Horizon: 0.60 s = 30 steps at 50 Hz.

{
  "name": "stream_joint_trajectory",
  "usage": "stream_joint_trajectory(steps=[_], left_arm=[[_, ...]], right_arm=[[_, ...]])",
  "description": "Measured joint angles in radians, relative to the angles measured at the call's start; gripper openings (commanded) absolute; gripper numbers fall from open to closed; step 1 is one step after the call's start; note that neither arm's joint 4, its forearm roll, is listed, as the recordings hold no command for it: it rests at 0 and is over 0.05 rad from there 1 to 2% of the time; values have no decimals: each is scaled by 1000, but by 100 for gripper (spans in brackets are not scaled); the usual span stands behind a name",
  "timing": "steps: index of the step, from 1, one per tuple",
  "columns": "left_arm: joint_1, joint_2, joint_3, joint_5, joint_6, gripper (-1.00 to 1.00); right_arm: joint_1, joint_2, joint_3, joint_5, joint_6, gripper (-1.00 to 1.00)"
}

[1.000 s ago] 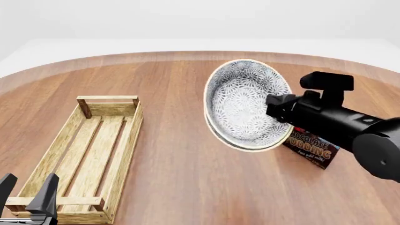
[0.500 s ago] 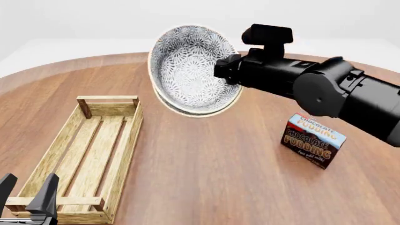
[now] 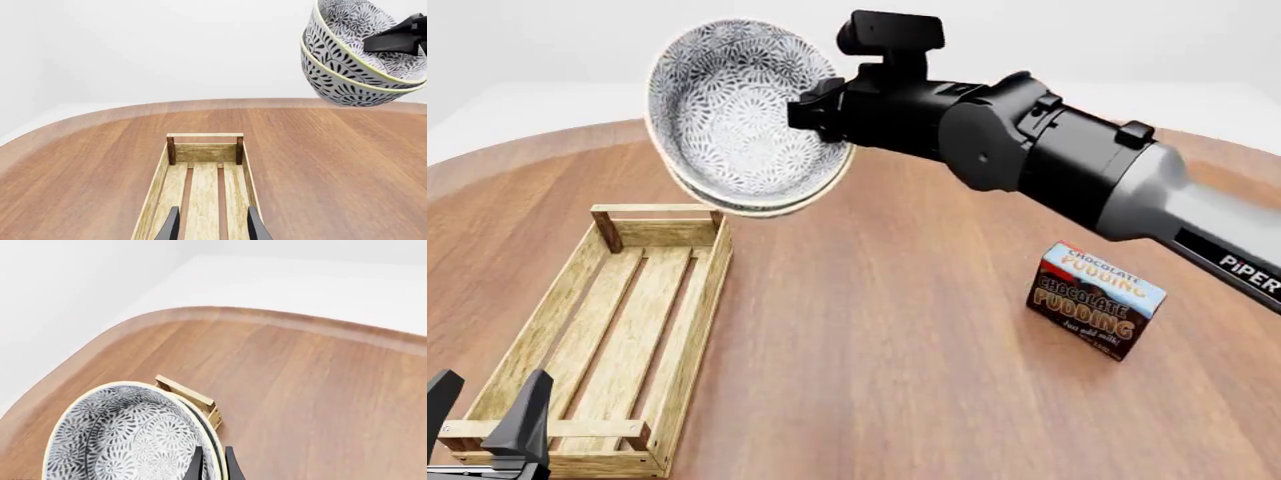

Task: Stack the left bowl on the right bowl and place them in the tray.

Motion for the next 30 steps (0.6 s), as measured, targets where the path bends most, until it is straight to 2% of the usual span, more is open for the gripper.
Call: stream_joint_trajectory(steps=[30], left_arm=[[0,0,0,0,0,100]], right_arm=[[105,313,-236,-54,39,-100]])
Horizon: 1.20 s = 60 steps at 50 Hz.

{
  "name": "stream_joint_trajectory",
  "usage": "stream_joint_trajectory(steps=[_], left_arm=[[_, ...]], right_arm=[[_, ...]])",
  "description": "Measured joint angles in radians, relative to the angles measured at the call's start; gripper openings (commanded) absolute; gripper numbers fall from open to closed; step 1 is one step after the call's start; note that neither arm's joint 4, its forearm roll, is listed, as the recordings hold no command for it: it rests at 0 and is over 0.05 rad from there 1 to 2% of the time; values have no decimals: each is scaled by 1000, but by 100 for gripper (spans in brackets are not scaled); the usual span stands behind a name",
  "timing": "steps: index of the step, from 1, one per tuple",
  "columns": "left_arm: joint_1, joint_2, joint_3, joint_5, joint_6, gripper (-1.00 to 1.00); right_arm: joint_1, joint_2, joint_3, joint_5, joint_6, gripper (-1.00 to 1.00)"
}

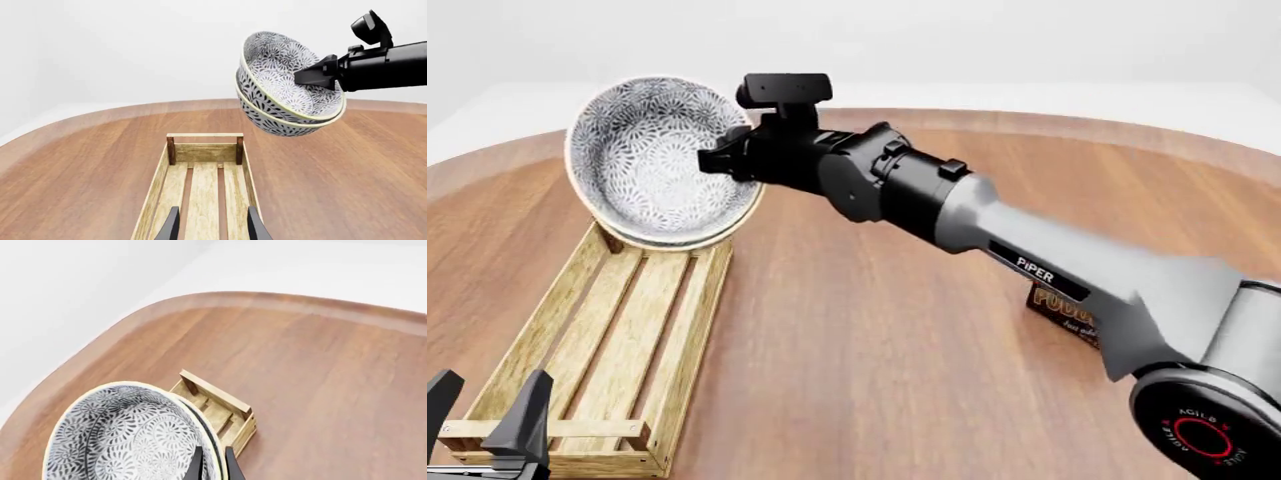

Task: Stack the left bowl on the right bowl and place them in the tray.

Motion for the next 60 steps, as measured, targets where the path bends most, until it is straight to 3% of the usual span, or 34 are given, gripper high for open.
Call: stream_joint_trajectory(steps=[37,60], left_arm=[[0,0,0,0,0,100],[0,0,0,0,0,100]], right_arm=[[77,361,-433,95,31,-100],[77,453,-434,28,71,-100]])
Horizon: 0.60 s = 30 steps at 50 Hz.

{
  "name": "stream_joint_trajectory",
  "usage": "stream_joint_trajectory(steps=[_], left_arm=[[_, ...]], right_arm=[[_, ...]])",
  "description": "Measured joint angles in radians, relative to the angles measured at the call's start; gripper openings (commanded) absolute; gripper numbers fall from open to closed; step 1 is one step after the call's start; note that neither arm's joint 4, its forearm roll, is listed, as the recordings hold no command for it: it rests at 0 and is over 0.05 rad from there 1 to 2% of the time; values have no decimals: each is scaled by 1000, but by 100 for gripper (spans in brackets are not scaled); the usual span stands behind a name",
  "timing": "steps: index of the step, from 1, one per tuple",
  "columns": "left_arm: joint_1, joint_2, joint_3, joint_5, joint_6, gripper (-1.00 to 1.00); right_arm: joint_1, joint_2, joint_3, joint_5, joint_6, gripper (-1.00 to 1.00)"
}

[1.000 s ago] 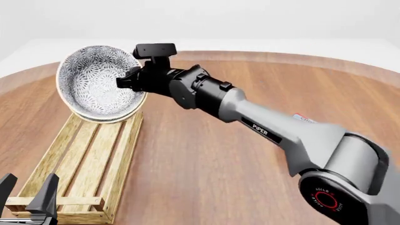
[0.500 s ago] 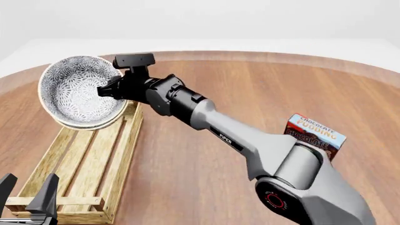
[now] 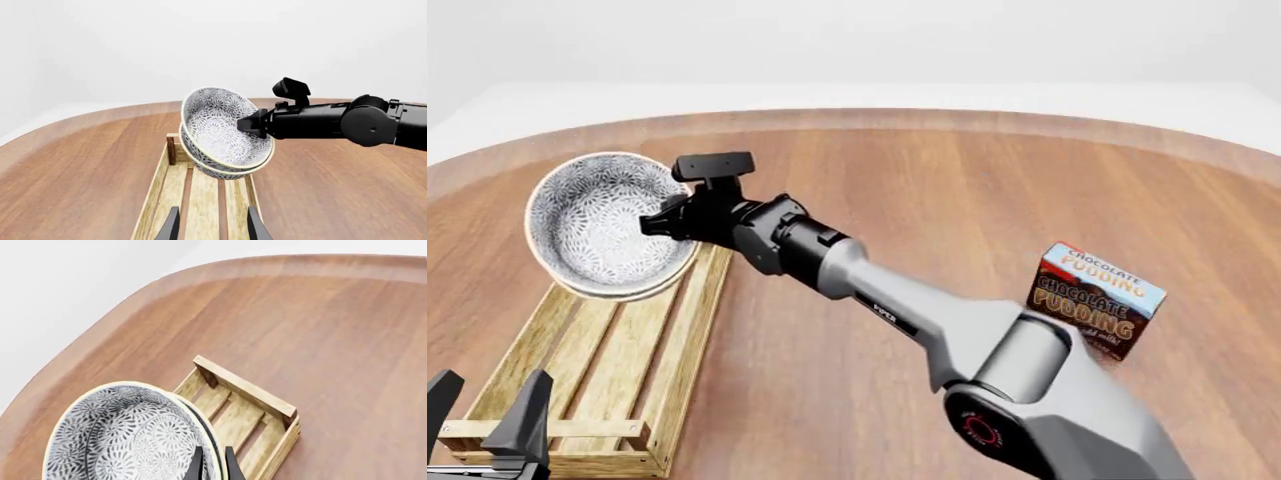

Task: Stack the left bowl on the right bowl and place them in the tray.

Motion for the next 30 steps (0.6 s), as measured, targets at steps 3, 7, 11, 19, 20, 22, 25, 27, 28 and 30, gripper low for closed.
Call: stream_joint_trajectory(steps=[3,7,11,19,20,22,25,27,28,30], left_arm=[[0,0,0,0,0,100],[0,0,0,0,0,100],[0,0,0,0,0,100],[0,0,0,0,0,100],[0,0,0,0,0,100],[0,0,0,0,0,100],[0,0,0,0,0,100],[0,0,0,0,0,100],[0,0,0,0,0,100],[0,0,0,0,0,100]], right_arm=[[2,8,6,-10,6,-100],[6,16,12,-19,11,-100],[10,24,16,-27,15,-100],[18,43,18,-38,23,-100],[19,45,19,-39,23,-100],[21,50,20,-42,25,-100],[25,56,22,-47,29,-100],[28,61,22,-49,31,-100],[29,64,21,-50,32,-100],[30,69,19,-51,31,-100]])
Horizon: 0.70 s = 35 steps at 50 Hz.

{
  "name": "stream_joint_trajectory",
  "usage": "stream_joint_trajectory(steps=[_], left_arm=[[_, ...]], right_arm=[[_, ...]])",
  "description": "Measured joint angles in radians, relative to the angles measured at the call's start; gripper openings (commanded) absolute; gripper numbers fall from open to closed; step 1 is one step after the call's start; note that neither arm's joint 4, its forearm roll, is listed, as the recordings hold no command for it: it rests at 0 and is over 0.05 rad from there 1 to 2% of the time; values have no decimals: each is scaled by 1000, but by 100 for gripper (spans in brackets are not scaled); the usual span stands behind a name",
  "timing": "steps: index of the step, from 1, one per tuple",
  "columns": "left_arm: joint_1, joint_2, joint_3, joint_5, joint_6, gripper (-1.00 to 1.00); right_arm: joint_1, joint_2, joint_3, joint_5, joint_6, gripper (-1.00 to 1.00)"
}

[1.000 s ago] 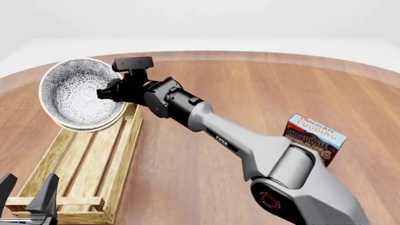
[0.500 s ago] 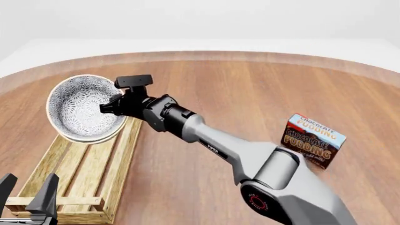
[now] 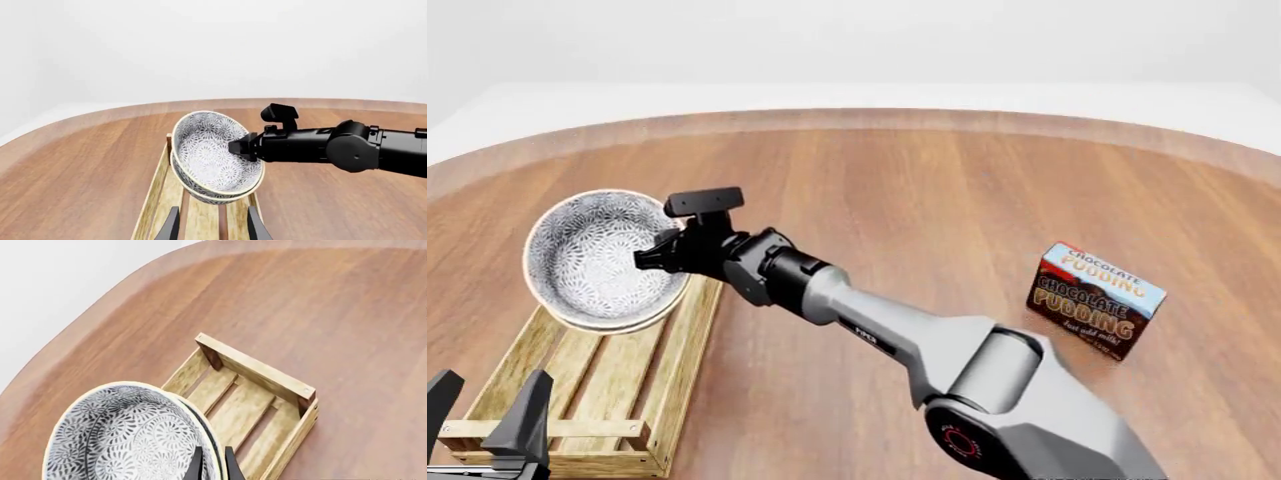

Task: Stack the left bowl on the right bowl and place them in the tray.

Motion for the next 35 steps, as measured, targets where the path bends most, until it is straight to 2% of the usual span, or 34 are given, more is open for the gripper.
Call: stream_joint_trajectory(steps=[35], left_arm=[[0,0,0,0,0,100]], right_arm=[[20,86,-71,12,2,-100]])
